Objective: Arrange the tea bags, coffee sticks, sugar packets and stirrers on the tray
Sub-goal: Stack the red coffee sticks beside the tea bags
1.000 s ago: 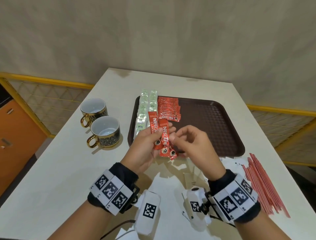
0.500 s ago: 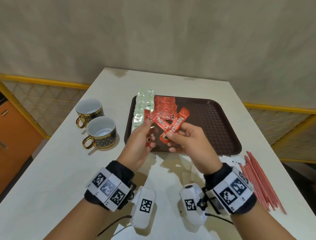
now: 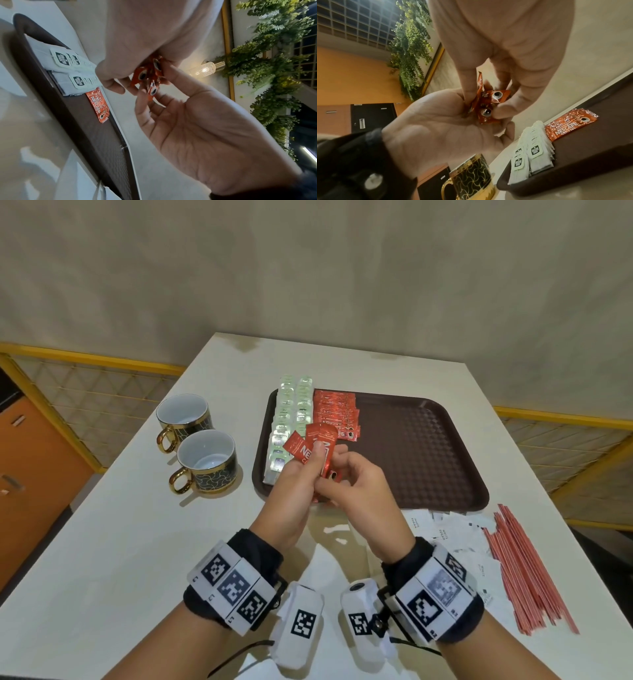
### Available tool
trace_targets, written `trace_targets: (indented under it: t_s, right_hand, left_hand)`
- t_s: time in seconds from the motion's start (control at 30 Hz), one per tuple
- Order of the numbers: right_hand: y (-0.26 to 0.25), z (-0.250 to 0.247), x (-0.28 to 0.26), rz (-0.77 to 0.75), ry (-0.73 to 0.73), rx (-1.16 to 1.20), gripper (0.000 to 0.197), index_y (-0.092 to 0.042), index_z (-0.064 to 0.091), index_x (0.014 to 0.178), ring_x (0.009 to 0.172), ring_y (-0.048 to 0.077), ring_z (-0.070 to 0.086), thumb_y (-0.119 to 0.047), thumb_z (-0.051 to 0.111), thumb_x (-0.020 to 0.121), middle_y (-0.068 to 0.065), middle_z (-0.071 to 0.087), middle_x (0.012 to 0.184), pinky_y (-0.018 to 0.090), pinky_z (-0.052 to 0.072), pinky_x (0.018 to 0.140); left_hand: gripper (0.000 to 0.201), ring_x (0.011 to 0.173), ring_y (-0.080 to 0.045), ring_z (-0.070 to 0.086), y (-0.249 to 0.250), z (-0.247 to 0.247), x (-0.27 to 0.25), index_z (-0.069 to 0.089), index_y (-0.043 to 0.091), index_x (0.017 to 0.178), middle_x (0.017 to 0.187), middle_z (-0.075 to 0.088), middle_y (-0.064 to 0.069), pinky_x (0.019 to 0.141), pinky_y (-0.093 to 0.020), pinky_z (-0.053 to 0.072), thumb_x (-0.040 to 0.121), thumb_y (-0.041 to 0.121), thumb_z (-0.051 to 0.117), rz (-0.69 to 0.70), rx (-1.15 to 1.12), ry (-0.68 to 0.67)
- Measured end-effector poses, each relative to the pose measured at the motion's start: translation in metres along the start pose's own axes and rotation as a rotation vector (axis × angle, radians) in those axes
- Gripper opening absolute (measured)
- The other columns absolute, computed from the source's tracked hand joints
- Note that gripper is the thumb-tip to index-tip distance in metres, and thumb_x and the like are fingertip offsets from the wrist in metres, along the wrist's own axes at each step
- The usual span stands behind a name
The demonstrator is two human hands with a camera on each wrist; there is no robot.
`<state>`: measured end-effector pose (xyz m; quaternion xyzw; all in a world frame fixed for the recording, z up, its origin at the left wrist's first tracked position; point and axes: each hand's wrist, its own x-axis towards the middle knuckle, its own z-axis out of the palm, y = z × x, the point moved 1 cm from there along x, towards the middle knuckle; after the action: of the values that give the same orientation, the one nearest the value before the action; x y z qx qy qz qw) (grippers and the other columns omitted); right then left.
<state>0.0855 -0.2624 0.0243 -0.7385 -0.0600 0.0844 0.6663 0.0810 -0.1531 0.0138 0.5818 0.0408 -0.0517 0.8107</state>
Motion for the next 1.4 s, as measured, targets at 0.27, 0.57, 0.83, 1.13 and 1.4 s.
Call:
trace_targets:
  t_s: [0.27, 0.57, 0.83, 1.13, 1.4]
  right_hand:
    - [0.0, -0.005, 0.0, 0.068, -0.157, 0.21, 0.02, 0.006, 0.062, 0.11, 0.082, 0.014, 0.067, 0.002, 0.06, 0.091, 0.0, 0.07, 0.087, 0.028, 0.059, 0.072]
    - [-0.005, -0.016, 0.005, 0.139, -0.346, -0.047, 0.003, 0.0, 0.064, 0.092, 0.061, 0.011, 0.061, 0.001, 0.064, 0.089, 0.011, 0.064, 0.077, 0.019, 0.052, 0.055]
    - [0.007, -0.006, 0.0, -0.031, -0.141, -0.046, 0.022, -0.017, 0.069, 0.114, 0.063, 0.019, 0.062, -0.01, 0.058, 0.096, 0.014, 0.068, 0.081, 0.032, 0.055, 0.065]
    - [0.017, 0.011, 0.0, -0.363, -0.03, -0.611, 0.028, -0.013, 0.067, 0.118, 0.064, 0.014, 0.051, -0.02, 0.049, 0.098, 0.0, 0.053, 0.07, 0.033, 0.044, 0.062]
    - [0.014, 0.011, 0.004, -0.351, -0.045, -0.608, 0.023, -0.02, 0.072, 0.112, 0.064, 0.009, 0.054, -0.02, 0.062, 0.092, -0.006, 0.06, 0.067, 0.029, 0.046, 0.066]
  left_hand:
    - [0.042, 0.11, -0.021, 0.067, -0.001, -0.004, 0.002, 0.064, 0.016, 0.12, 0.119, 0.069, -0.01, 0.097, -0.04, 0.052, 0.101, 0.042, 0.038, -0.021, -0.025, 0.012]
    - [0.027, 0.078, -0.026, 0.06, -0.001, -0.006, 0.008, 0.055, 0.011, 0.083, 0.073, 0.057, -0.004, 0.073, -0.035, 0.05, 0.09, 0.036, 0.062, 0.036, -0.013, 0.038]
    - [0.03, 0.076, -0.014, 0.06, 0.003, -0.004, 0.02, 0.052, 0.015, 0.081, 0.071, 0.056, 0.001, 0.076, -0.029, 0.052, 0.1, 0.037, 0.046, -0.09, -0.523, 0.143]
    - [0.052, 0.053, -0.008, 0.043, 0.004, -0.008, 0.037, 0.041, 0.02, 0.057, 0.045, 0.037, 0.009, 0.085, -0.028, 0.05, 0.093, 0.057, 0.043, -0.204, -0.845, 0.219]
    - [0.057, 0.059, -0.006, 0.045, -0.005, -0.018, 0.038, 0.046, 0.019, 0.05, 0.042, 0.04, 0.009, 0.102, -0.028, 0.04, 0.092, 0.058, 0.045, -0.225, -0.964, 0.191]
